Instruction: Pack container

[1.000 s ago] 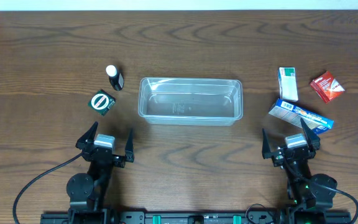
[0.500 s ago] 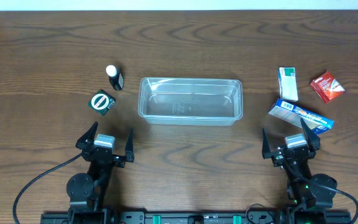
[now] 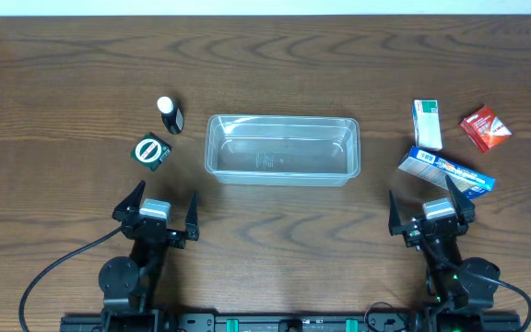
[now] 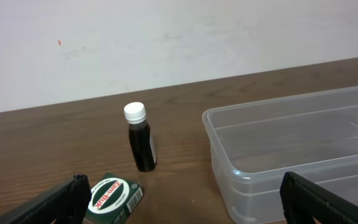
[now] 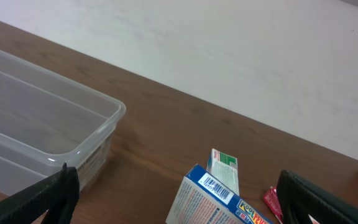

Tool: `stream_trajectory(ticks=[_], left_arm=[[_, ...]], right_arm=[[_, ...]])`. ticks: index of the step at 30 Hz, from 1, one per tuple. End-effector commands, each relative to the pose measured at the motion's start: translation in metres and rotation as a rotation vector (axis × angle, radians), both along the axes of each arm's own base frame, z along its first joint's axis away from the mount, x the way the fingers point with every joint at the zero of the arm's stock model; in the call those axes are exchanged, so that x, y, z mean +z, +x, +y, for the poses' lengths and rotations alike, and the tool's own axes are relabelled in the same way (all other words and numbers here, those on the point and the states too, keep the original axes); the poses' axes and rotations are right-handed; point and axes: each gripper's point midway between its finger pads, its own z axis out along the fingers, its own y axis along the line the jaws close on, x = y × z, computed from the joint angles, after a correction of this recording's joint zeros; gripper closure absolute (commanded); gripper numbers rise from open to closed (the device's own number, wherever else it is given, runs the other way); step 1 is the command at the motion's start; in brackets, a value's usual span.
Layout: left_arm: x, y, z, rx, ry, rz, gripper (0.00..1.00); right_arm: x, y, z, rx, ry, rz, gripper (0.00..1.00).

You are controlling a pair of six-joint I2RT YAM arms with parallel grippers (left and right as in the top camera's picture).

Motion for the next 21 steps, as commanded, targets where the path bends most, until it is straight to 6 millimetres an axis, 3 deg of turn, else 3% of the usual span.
stream_trajectory(ticks=[1,12,16,21], left_arm=[[-0.0154,-0.0009,-0.0025,-0.014,0.004,0.043,0.02],[-0.0154,-0.0009,-0.0025,-0.014,0.004,0.043,0.02],[-0.0154,-0.0009,-0.0025,-0.014,0.004,0.043,0.02],[-0.0154,-0.0009,-0.0025,-0.014,0.004,0.043,0.02]], right_arm=[[-0.0002,-0.0006,0.0022,0.007,0.003,-0.002,0.01],[0.0006,0.0,-0.0005,-0.009,0.003,-0.005,0.01],[-0.0016,-0.0001,0.0002,-0.011,0.116,0.024,0.01],[-0.0019,0.0006,-0.004,-0.037,0.125,0.025,0.01]])
